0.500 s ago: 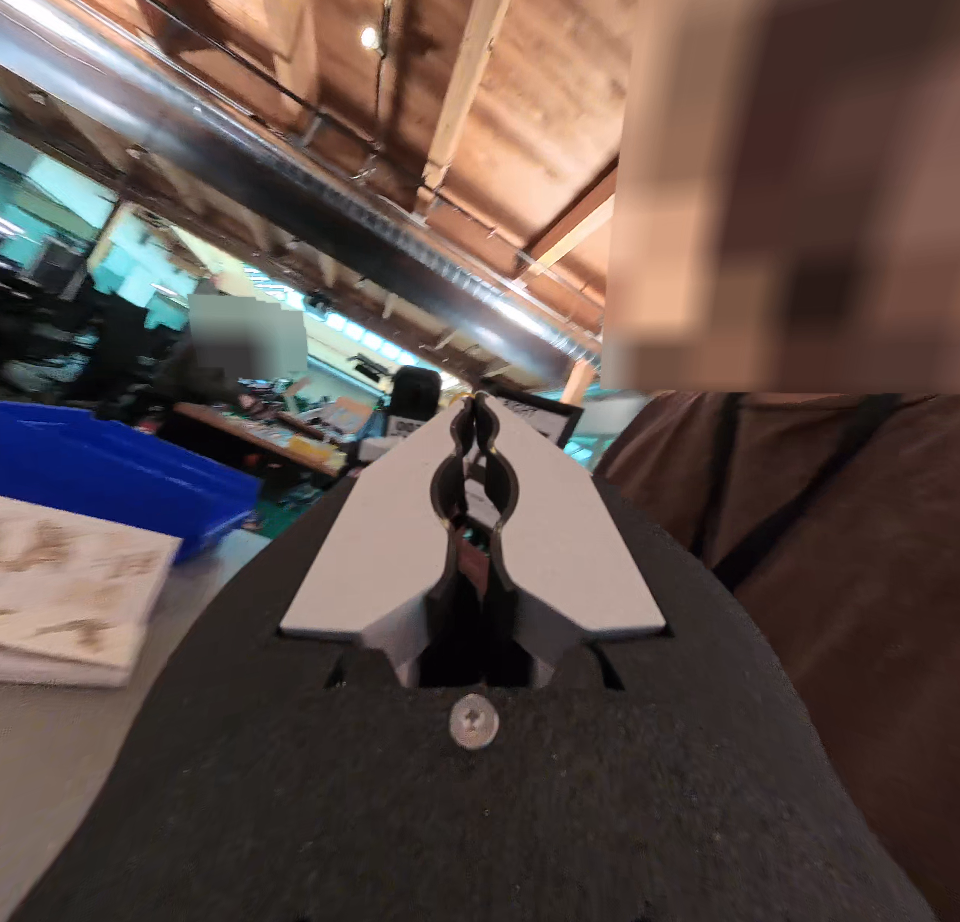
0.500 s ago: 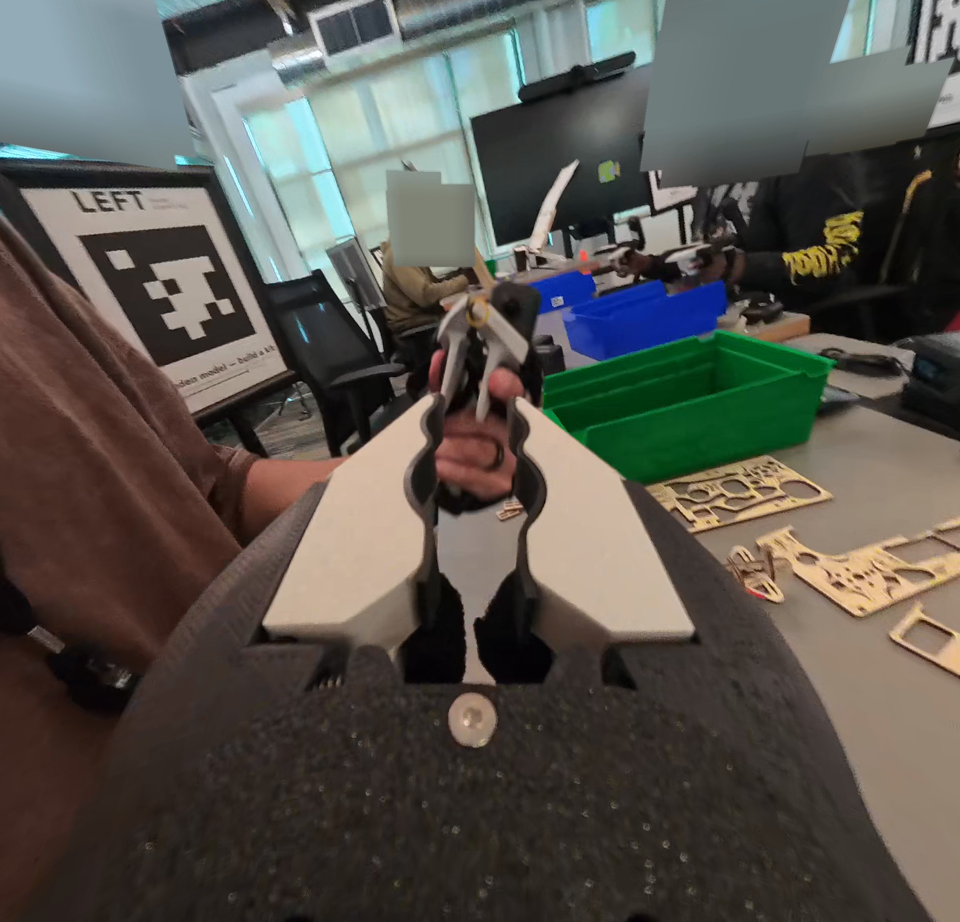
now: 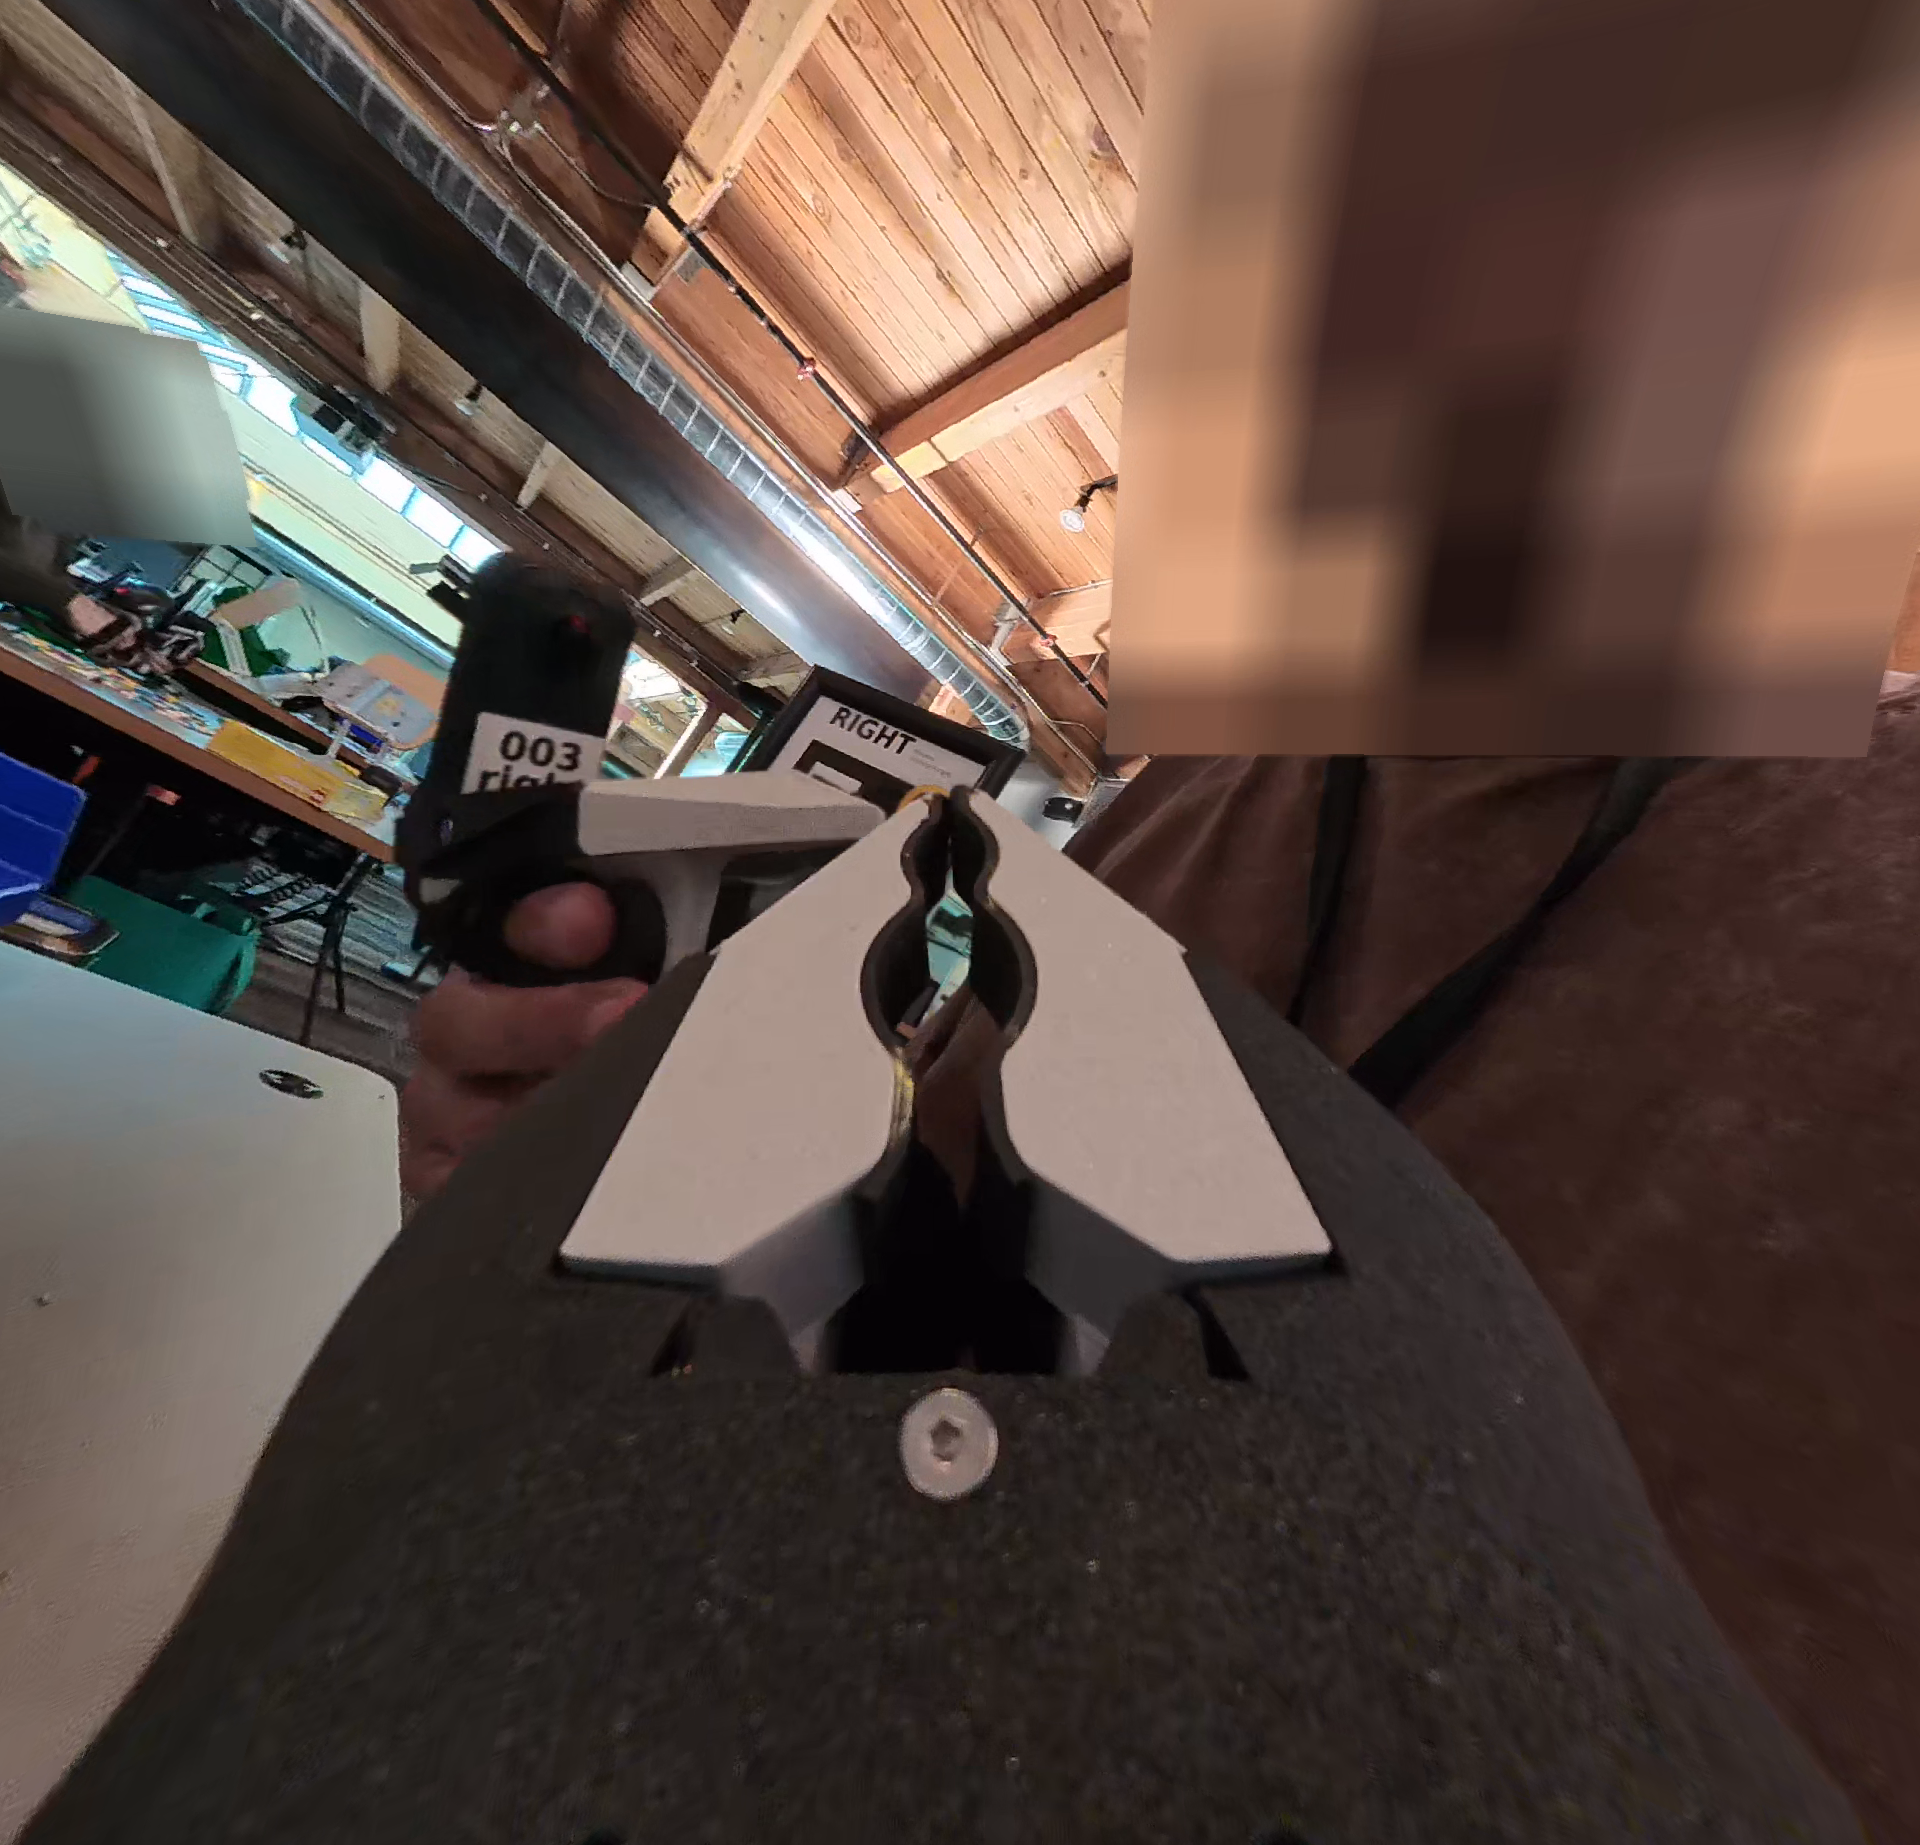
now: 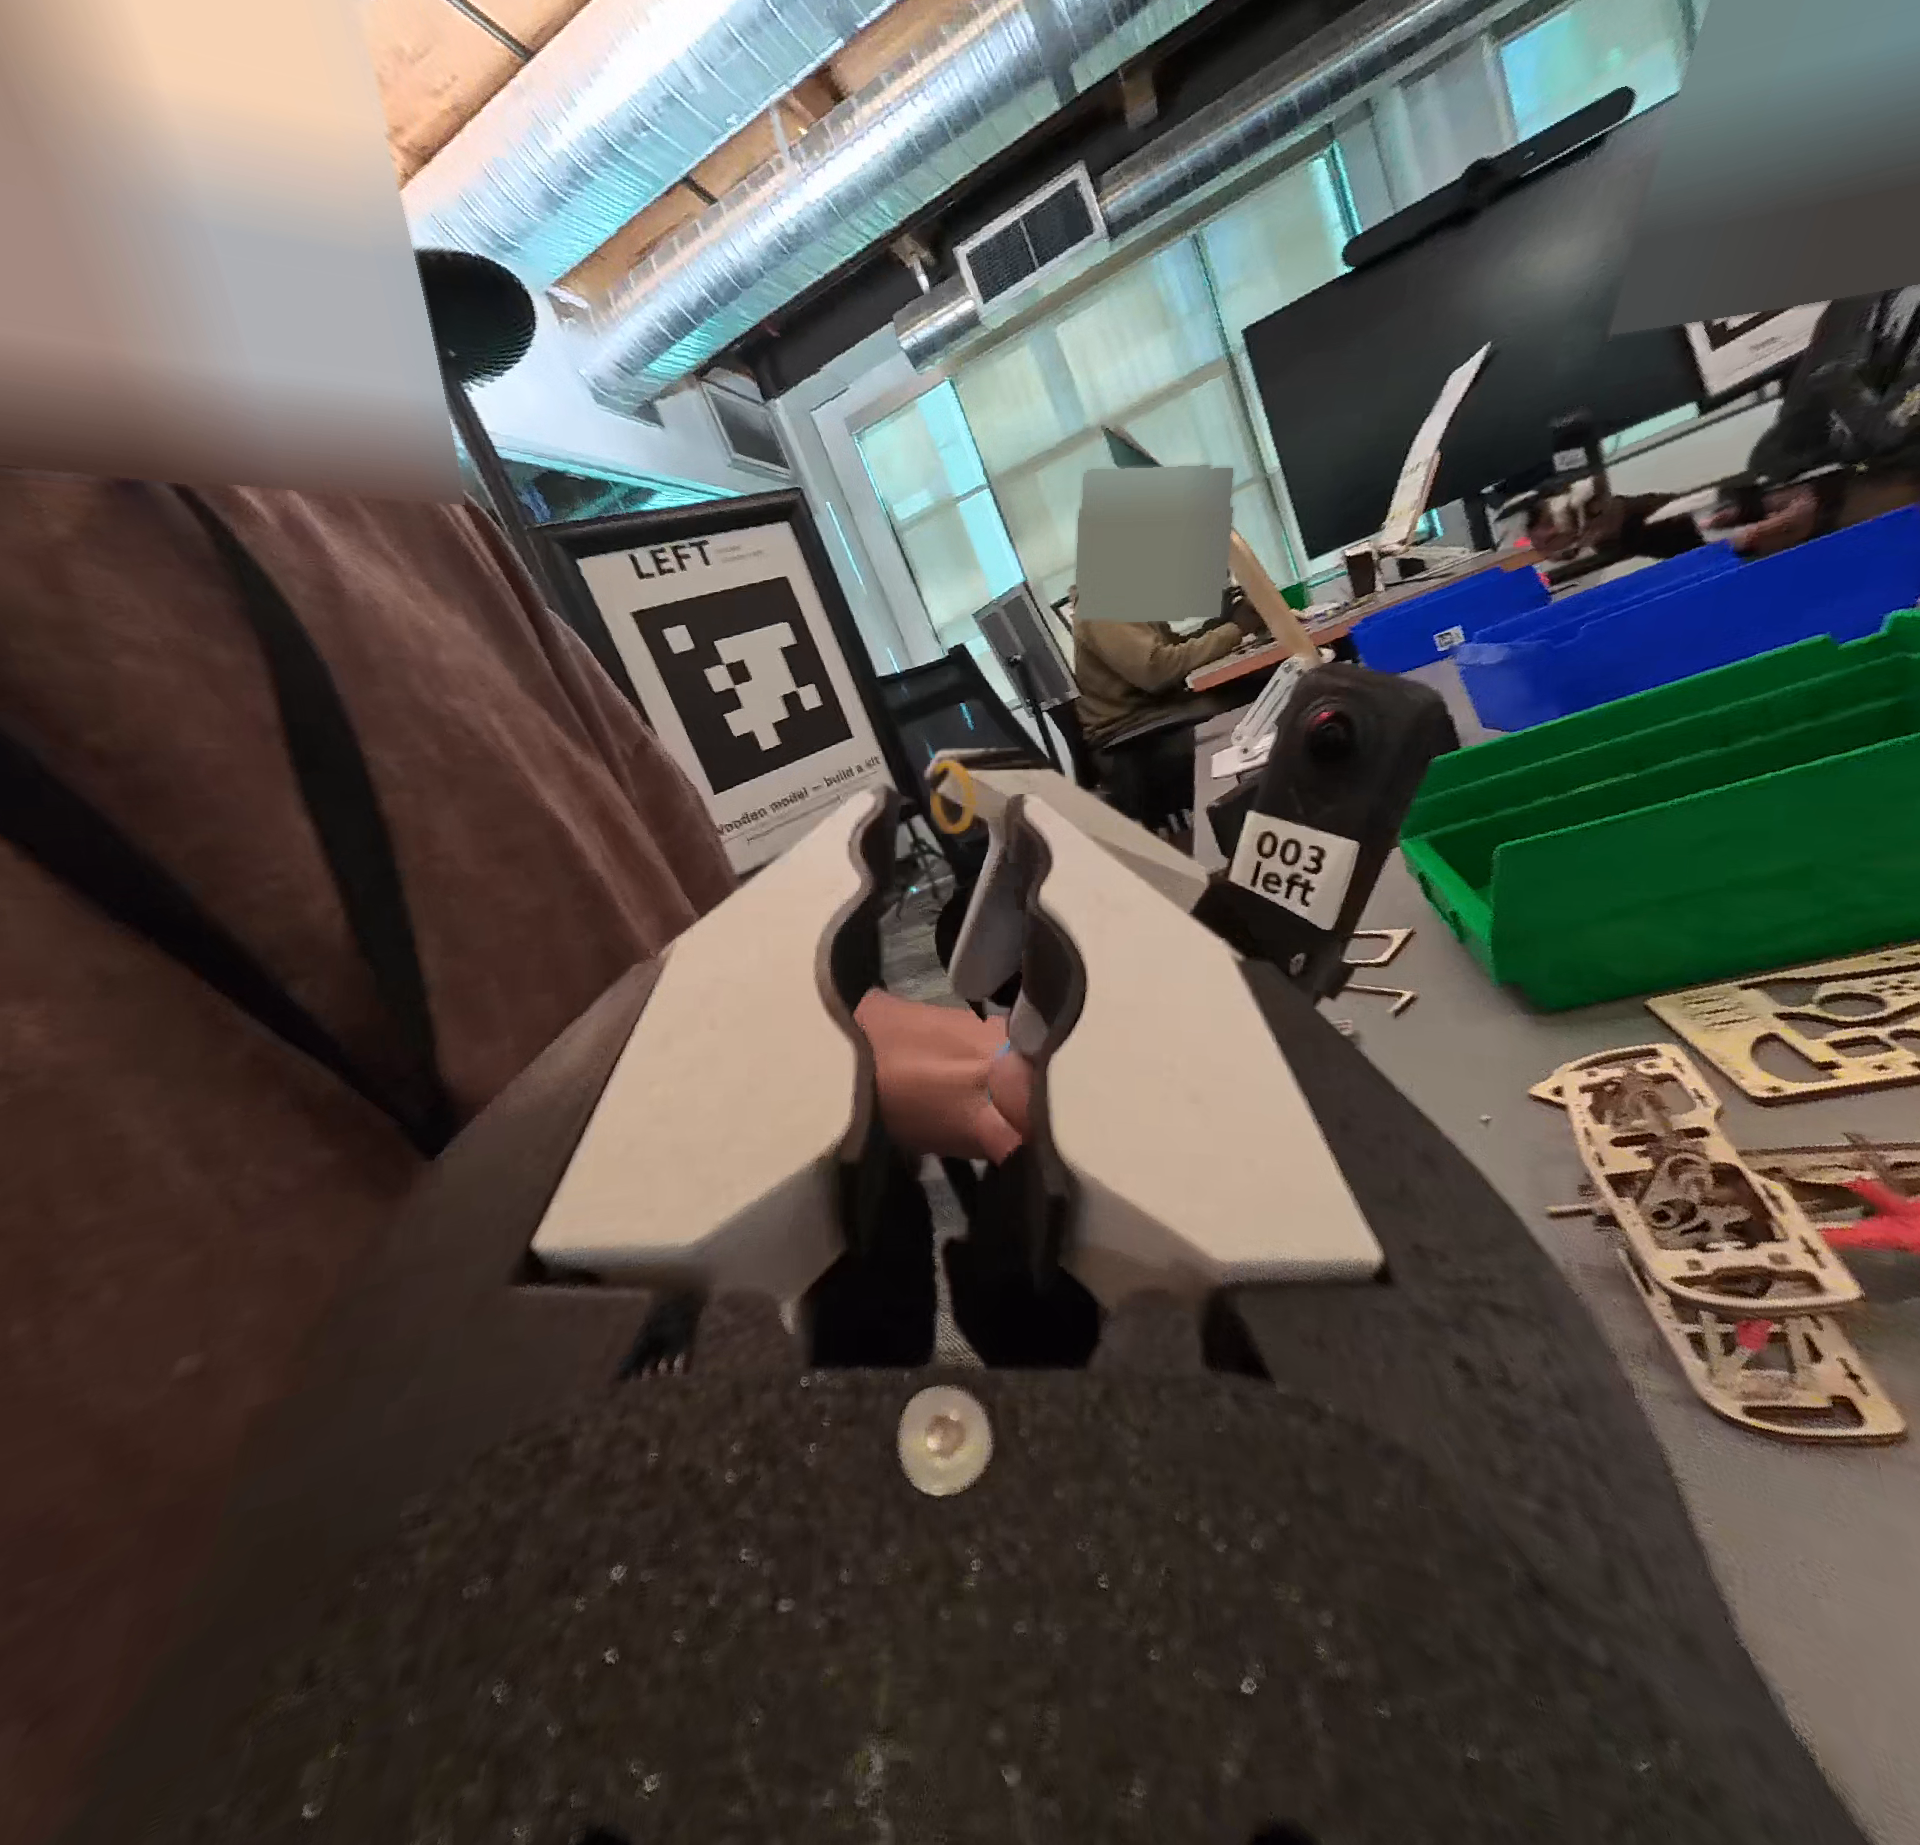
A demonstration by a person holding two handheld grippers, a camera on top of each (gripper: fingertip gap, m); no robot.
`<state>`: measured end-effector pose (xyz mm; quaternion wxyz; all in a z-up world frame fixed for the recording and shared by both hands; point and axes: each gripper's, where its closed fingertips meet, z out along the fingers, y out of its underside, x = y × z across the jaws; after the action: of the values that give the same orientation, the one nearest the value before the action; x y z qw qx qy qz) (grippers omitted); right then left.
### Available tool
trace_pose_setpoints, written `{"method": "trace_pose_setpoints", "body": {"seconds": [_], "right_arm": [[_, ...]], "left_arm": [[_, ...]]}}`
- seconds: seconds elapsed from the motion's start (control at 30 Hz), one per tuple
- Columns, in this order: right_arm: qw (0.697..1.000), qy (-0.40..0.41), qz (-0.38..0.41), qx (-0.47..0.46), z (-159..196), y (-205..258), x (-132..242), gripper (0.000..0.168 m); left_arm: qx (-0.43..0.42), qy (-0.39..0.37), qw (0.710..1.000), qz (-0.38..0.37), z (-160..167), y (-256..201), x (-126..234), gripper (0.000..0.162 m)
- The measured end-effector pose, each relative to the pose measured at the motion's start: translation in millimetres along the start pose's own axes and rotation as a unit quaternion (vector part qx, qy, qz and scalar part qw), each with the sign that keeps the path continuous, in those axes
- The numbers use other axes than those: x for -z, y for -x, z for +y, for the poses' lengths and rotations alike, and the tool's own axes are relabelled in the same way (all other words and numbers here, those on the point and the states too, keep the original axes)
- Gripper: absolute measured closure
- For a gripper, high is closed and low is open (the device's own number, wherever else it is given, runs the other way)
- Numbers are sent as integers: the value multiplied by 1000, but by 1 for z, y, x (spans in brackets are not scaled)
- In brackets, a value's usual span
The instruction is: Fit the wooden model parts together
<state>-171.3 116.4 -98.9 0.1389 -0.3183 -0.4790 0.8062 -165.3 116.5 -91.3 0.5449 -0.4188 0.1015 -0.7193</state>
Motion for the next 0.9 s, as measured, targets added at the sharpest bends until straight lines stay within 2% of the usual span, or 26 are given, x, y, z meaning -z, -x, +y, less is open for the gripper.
{"method": "trace_pose_setpoints", "body": {"seconds": [0.13, 0.27, 0.37, 0.47, 0.53, 0.67, 0.77, 0.9], "right_arm": [[1000, -18, 1, 8, -5, 1, 11, 168], [1000, 3, 12, 0, 0, -1, 19, 168], [999, 15, 52, -9, 3, -13, 28, 168], [993, 52, 103, -14, 16, -27, 39, 168], [989, 76, 127, -10, 26, -32, 43, 168], [981, 111, 156, -12, 44, -39, 49, 168], [981, 117, 154, -24, 54, -40, 50, 168], [978, 150, 141, -28, 72, -36, 46, 168]], "left_arm": [[1, 9, 1000, -6, 3, 6, -5, 162], [-6, 25, 999, -37, 9, 15, -5, 162], [-40, 53, 992, -110, 14, 28, 2, 162], [-100, 99, 966, -215, 21, 46, 16, 162], [-136, 139, 942, -274, 28, 55, 26, 154], [-181, 200, 896, -353, 40, 65, 43, 146], [-178, 215, 887, -368, 49, 66, 48, 146], [-154, 211, 893, -367, 59, 65, 53, 148]]}}
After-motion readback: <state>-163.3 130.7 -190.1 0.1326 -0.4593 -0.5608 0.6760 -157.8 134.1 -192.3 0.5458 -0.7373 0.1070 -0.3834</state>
